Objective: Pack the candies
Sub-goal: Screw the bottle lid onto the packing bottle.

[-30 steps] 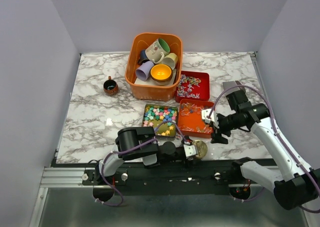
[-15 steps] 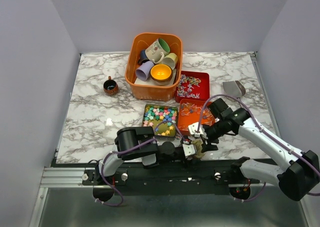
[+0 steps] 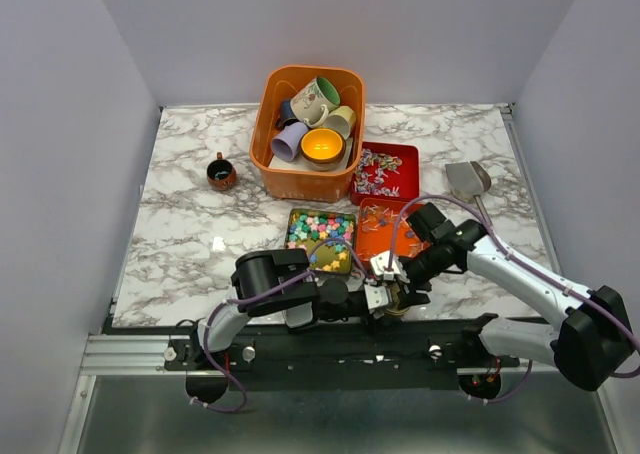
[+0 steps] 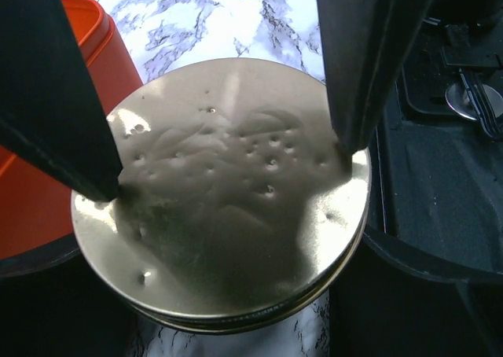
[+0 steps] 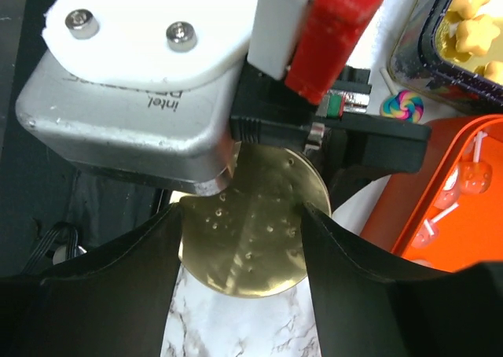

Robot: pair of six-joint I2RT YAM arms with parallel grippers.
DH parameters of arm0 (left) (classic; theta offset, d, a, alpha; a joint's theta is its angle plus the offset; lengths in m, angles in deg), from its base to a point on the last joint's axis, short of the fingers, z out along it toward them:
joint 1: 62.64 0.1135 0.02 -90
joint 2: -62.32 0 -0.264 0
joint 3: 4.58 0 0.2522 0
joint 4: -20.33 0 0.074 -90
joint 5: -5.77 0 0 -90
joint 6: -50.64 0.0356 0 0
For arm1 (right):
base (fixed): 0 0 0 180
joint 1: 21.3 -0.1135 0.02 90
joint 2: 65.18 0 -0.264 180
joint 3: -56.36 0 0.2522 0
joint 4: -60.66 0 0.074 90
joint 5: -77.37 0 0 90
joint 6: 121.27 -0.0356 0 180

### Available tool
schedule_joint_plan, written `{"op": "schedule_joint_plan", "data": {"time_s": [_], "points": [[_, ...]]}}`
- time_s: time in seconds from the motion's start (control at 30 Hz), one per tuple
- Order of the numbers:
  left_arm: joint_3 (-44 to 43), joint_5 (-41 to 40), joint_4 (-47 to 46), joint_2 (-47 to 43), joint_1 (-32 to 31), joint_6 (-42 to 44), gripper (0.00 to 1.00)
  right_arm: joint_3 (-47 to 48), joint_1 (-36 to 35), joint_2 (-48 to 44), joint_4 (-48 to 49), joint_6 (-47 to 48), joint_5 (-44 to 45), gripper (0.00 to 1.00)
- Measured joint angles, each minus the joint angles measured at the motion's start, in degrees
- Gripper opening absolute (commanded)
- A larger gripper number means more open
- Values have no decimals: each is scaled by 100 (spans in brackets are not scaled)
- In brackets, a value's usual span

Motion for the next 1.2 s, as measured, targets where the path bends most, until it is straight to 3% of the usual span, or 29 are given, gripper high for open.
{"op": "schedule_joint_plan", "data": {"time_s": [0.37,0.97,1.2], "points": [[-17,160,-26,31,74,-61,0,-186,-138,-2,577,-55,-125,62],[59,841,-50,-7,407,-238,0,-310,-44,-223,739,-367,157,65],[184,264,-138,-94,1220,-396,0,-372,57,-348,857,-157,492,65]]}}
